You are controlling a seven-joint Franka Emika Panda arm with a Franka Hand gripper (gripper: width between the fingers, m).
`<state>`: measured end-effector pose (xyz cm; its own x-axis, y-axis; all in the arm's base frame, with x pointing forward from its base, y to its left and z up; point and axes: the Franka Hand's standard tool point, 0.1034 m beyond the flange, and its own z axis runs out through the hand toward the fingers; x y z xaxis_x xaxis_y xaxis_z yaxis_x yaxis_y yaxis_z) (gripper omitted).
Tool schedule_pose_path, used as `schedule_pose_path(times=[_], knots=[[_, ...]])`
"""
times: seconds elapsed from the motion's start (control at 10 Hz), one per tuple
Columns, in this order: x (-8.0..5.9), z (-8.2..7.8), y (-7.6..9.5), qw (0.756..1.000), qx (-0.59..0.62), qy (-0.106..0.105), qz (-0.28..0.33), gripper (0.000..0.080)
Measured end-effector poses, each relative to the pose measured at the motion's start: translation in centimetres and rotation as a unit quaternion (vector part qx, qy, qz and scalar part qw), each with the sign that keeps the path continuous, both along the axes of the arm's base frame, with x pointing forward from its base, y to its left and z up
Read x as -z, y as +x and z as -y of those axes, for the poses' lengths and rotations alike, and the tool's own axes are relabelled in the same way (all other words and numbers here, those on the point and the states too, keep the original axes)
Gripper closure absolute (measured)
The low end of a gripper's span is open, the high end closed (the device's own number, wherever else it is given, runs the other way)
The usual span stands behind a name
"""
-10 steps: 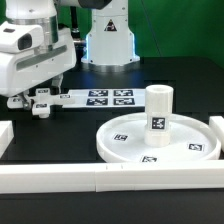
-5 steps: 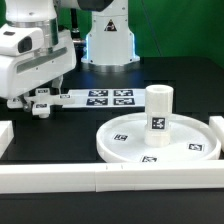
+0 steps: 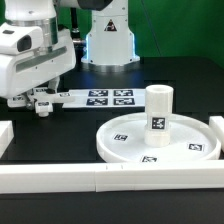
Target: Assemble round table
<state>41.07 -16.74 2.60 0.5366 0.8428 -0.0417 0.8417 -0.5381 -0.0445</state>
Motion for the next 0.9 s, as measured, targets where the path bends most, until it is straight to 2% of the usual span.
schedule_pose_path(times=[0.2,0.3,0.6,0.9], knots=[[-0.5,-0.2,0.6,1.000,-0.004,-0.001,0.005,0.0354],[-1.1,-0.9,1.2,1.000,0.001,0.000,0.005,0.0354],[-4.1,-4.6,3.6,1.000,0.019,0.003,0.003,0.0354],[-7.7,-9.7,7.3,0.997,0.082,0.004,-0.009,0.0354]])
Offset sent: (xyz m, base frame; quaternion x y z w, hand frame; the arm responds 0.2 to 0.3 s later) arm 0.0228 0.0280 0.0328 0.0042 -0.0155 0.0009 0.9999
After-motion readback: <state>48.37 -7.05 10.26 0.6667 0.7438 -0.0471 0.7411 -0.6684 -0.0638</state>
